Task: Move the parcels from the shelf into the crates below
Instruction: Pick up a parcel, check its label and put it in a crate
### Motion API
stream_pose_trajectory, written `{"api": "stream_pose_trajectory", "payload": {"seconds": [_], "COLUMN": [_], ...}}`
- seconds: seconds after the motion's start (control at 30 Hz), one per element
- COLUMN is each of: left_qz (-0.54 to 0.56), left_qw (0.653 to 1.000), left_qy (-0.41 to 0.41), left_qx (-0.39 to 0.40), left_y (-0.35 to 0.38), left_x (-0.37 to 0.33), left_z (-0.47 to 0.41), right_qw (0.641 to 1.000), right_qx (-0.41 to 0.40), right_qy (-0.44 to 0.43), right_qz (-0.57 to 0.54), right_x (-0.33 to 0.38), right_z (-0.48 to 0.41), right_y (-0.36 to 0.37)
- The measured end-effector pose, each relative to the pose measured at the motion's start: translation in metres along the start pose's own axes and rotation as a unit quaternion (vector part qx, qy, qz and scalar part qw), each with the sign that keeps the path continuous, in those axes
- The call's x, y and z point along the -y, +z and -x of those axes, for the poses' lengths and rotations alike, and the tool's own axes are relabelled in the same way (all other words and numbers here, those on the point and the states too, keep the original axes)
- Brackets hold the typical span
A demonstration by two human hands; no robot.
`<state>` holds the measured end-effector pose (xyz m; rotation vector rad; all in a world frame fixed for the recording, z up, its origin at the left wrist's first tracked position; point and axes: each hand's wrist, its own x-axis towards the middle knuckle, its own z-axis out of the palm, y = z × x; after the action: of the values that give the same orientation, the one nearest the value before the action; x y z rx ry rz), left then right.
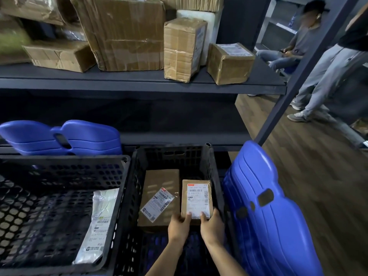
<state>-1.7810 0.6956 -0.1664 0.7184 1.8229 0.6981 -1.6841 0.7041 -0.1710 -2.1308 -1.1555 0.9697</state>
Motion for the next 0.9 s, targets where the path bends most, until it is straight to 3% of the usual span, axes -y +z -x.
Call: {"api": "stream_pose_trajectory", "payload": {"seconds": [0.47, 0.9], "left_qz": [-0.060, 0.053], "left_qw": [0.998, 0.998], "left_qy": [0.000, 0.023], "left_qx": [-0.034, 0.040], "left_y": [0.034, 0.061], "left_x": [0.023, 0.029], "left_z": [-0.056, -0.098], "right_qw": [0.991, 0.991], "right_qx": [0.016, -0.005], "right_qy": [0.064, 0.042], "right_qz": [-0.117, -0.129], "right_x": [-0.031, -0.059], "right_z": [-0.064, -0.120], "right_y": [0.054, 0.098]}}
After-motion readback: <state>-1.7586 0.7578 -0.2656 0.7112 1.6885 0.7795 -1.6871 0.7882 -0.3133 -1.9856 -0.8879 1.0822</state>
